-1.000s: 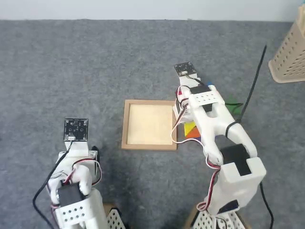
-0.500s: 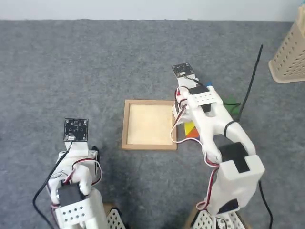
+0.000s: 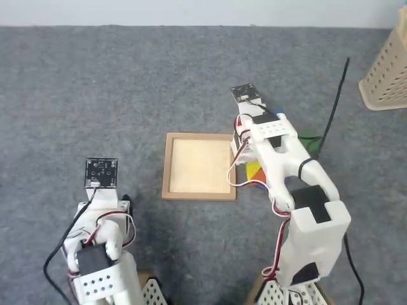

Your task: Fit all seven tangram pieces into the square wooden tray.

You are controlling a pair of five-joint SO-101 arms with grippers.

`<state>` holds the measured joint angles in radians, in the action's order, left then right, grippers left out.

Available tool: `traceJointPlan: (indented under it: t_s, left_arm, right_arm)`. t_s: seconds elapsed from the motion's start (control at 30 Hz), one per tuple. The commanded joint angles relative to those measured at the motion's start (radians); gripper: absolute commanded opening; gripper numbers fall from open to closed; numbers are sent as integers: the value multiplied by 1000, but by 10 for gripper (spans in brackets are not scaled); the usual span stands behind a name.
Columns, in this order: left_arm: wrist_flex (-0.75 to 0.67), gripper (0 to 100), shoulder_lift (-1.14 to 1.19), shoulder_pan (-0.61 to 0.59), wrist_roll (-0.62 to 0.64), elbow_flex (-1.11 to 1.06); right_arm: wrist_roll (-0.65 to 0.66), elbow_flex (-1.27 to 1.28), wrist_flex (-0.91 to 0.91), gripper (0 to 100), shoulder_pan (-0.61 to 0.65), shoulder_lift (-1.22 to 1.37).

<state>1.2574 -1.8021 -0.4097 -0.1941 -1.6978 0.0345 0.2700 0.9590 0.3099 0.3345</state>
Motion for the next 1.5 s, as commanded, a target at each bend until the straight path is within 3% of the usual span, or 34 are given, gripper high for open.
traceJointPlan:
  t_s: [0.0,0.6,0.9,1.07,1.17,1.47]
  left_arm:
    - [3,168,-8,-3,-6,12]
    - [3,168,-8,-3,-6,12]
    - [3,168,-8,-3,-6,12]
    - [3,168,-8,-3,-6,12]
    - [3,168,-8,-3,-6,12]
    - [3,168,-8,-3,-6,12]
  right_arm:
    - [14,-35,12,210,-22,-7]
    - [15,58,62,186,-54,-357]
    - [25,58,67,187,127,-384]
    - [25,37,130,194,-25,-389]
    - [25,29,107,251,-128,-377]
    - [51,-29,-1,280,-116,-199]
